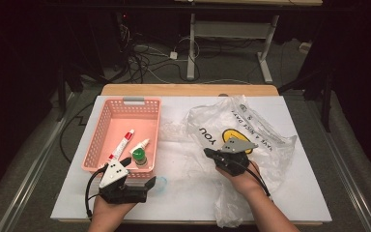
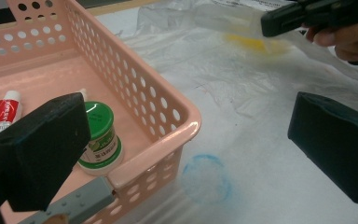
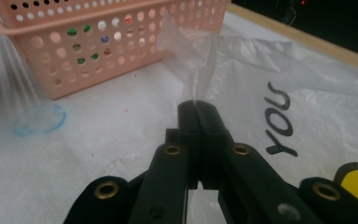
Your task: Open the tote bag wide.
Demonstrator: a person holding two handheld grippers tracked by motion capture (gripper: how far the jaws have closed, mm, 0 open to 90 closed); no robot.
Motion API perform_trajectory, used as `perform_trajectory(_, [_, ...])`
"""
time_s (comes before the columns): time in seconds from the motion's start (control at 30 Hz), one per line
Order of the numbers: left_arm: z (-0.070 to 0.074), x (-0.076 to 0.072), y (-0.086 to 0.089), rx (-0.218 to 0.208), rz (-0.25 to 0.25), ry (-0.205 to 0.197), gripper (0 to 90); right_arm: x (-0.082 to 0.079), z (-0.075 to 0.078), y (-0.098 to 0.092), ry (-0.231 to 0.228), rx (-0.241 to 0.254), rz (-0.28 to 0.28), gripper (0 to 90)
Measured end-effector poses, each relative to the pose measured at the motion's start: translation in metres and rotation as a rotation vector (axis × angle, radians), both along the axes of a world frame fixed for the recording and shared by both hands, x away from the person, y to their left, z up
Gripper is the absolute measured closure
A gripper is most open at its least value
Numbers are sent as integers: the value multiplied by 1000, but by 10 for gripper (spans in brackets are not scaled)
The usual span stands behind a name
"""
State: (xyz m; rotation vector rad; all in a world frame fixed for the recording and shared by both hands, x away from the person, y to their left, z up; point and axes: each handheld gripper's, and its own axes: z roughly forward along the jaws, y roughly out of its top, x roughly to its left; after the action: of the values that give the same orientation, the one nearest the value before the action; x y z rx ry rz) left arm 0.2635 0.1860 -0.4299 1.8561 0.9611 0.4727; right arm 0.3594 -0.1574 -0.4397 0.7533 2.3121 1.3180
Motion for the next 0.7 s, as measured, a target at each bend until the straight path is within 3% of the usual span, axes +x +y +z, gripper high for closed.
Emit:
perform_trajectory(0.43, [-1,2,2,-10,-4,9,0,-3,45,-20,-137,51,-64,900])
perform_trajectory(0.7, [0,5,4,-22,-7,13,0,-3,59,-30,-187,113,-108,900])
